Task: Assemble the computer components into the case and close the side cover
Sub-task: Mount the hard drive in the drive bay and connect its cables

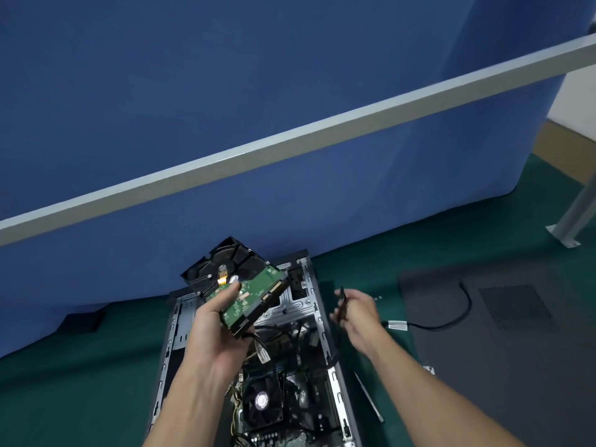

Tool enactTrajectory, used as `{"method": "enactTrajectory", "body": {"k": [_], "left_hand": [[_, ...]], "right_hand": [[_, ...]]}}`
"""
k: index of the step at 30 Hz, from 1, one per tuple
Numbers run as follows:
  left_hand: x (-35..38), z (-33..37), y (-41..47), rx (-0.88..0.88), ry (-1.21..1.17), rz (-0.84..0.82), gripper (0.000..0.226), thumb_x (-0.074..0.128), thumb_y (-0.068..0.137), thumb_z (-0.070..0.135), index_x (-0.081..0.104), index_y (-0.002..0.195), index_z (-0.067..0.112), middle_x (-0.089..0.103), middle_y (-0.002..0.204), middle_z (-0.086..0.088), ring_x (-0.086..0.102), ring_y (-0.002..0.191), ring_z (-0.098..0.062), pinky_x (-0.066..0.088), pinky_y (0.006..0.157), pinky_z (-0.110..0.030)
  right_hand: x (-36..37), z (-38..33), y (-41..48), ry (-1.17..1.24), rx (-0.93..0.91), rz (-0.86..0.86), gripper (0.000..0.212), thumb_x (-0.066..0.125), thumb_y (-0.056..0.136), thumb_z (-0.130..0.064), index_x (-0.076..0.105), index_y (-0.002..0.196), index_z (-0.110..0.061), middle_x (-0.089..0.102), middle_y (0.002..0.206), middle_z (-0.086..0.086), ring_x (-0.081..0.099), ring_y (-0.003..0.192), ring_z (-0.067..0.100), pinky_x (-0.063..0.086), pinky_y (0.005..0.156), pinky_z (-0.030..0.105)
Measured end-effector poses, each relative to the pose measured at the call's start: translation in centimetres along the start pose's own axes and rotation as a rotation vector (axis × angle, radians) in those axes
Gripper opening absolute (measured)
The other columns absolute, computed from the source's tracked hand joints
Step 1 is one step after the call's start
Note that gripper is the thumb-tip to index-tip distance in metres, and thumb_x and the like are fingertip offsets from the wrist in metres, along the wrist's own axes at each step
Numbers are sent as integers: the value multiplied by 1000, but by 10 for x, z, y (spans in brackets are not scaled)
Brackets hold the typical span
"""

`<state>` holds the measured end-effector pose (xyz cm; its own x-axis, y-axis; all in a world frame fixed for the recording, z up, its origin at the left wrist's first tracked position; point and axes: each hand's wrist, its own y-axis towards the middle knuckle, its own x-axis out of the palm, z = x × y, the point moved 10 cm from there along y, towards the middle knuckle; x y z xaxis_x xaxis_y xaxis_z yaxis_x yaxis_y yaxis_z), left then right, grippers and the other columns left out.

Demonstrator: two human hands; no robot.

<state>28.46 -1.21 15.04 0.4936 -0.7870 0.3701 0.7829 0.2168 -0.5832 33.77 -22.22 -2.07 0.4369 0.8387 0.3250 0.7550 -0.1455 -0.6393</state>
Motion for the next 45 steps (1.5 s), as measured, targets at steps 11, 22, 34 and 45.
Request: {"method": "enactTrajectory", "body": {"k": [11,22,34,45], "left_hand": [[22,32,-5,156,-31,-82,9,68,80,8,76,83,5,74,87,-11,72,73,-24,56,59,-28],[20,53,-24,164,-216,-206,15,68,82,18,70,92,7,72,84,-10,67,61,-21,51,51,-25],[-33,92,-21,231,25,-3,24,63,84,-12,63,102,5,71,104,-19,71,86,-33,59,59,-41],[-19,77,-36,141,-259,-232,9,65,80,5,74,84,6,73,100,-17,72,76,-28,57,55,-30]], "right_hand": [[106,-82,-106,173,-48,-546,75,32,90,-70,64,109,-5,59,77,5,44,57,11,28,50,25],[151,-89,-188,187,-253,-706,31,48,80,27,54,97,2,66,83,14,67,75,21,55,68,28],[139,-96,-189,-293,-534,-414,22,58,94,-10,75,80,-11,73,78,8,42,59,9,41,57,20],[131,-90,-222,-499,-746,-392,32,52,96,-34,69,74,-18,50,56,11,40,49,13,35,48,30]]}}
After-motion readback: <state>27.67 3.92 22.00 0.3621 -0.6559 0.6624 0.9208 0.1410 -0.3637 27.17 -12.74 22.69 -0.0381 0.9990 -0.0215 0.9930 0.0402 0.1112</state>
